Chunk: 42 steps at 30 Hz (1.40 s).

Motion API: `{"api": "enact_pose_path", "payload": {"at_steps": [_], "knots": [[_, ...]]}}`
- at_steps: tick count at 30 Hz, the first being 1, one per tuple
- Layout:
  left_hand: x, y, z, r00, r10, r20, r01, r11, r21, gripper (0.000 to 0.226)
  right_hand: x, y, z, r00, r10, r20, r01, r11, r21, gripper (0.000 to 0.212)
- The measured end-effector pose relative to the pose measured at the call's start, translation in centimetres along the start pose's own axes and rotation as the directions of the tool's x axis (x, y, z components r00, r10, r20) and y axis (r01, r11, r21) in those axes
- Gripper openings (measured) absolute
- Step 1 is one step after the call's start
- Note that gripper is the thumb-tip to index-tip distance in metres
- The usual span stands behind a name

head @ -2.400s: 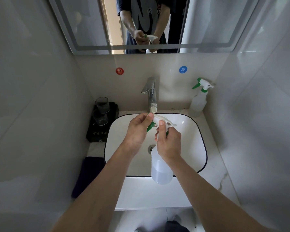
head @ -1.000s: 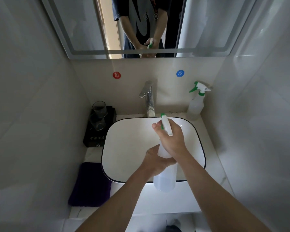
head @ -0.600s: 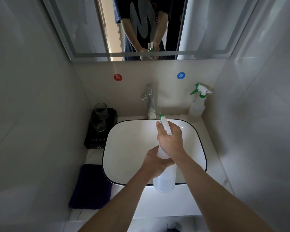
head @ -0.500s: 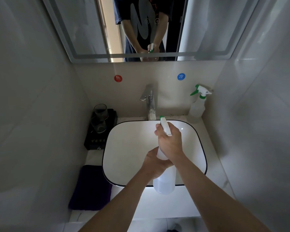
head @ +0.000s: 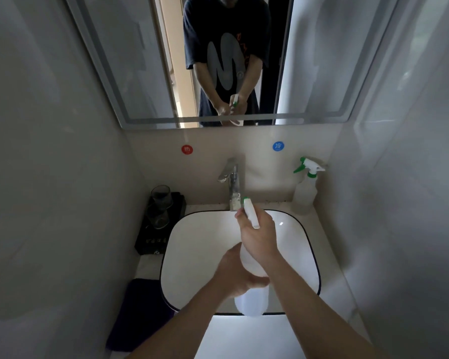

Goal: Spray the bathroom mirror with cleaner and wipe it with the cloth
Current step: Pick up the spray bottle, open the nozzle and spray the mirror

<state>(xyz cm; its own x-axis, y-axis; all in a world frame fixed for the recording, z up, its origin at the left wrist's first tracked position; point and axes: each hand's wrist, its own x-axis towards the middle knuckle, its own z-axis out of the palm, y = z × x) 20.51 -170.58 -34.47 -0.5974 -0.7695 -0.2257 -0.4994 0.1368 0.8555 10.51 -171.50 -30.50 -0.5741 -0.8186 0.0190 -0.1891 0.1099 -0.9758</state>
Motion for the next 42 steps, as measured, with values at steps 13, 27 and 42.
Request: {"api": "enact_pose_path", "payload": {"at_steps": [13,27,42], "knots": [[1.1,7.7,-6.0,0.96,0.219,-0.172,-0.237,0.968,-0.088,0.068,3.1,-10.0,-0.6,0.959,-0.28,0.036,0.28,0.96,-0.012,0.051],[1.2,12.2,-4.3,0.954,0.256,-0.156,-0.264,0.964,-0.027,0.068,3.5,-11.5,-4.4,0.924,-0.329,-0.194,0.311,0.943,-0.117,0.05],[2.5,17.1,0.0,0.958,0.285,-0.012,-0.283,0.956,0.08,0.065,4.9,-12.1,-11.9,0.959,-0.235,-0.159,0.239,0.971,0.003,0.063]]}}
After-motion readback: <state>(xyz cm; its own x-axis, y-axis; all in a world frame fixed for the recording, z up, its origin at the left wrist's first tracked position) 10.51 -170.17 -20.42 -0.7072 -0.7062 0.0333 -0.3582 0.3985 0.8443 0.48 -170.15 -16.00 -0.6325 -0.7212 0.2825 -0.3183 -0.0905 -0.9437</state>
